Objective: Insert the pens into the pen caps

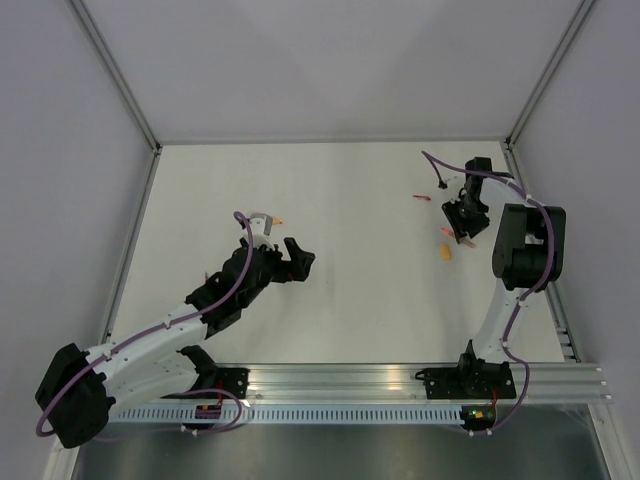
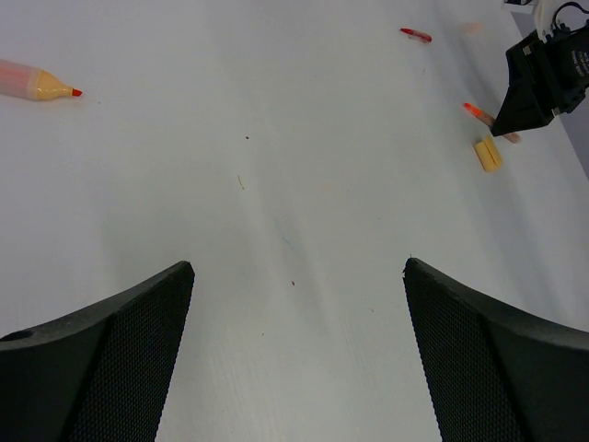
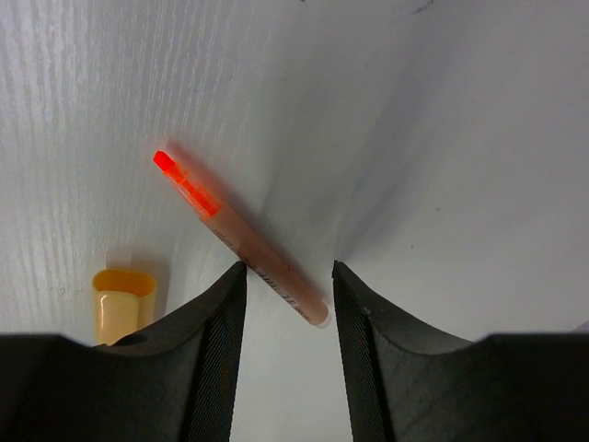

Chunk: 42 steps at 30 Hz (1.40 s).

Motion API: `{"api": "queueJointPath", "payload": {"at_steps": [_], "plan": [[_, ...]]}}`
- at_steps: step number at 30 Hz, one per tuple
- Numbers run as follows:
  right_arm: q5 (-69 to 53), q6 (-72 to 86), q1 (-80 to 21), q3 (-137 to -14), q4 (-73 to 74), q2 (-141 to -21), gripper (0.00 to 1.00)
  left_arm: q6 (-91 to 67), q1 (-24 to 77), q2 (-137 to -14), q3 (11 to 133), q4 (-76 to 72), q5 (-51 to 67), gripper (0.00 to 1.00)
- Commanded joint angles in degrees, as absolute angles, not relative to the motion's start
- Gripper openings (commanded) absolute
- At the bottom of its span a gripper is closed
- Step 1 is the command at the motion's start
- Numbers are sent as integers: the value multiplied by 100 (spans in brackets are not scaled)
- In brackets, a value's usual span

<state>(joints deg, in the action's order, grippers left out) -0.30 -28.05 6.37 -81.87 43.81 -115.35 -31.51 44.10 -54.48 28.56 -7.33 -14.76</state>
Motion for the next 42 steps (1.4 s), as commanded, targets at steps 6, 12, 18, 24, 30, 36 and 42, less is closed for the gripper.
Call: {"api": "queueJointPath", "payload": {"at_steps": [6,12,18,24,30,36,42], "plan": [[422,-2576,633,-8139,4157,-11856,36,-3190,4395,-5370,3103,-791,-1617,100],[466,-2374,642,-8244,4122,-11979,18,-3173,4395,-5396,3085,-817,-1617,100],[369,-2092,633,-8437,4148,-12129,1,-3164,4395,-5396,3006,-914,-1591,100],[527,-1890,642,-8587,4166,-12007,0,-3146,4395,-5379,2971,-958,-1565,100],[642,-1477,642,-8587,3745,-11101,0,-3129,4395,-5370,2953,-1046,-1380,100],[-293,-337,633,-8886,3719,-10478,0,-3015,4395,-5133,2786,-1274,-1196,100],[-1151,1219,142,-8404,2457,-9423,0,-2884,4403,-5291,2786,-1652,-476,99]]}}
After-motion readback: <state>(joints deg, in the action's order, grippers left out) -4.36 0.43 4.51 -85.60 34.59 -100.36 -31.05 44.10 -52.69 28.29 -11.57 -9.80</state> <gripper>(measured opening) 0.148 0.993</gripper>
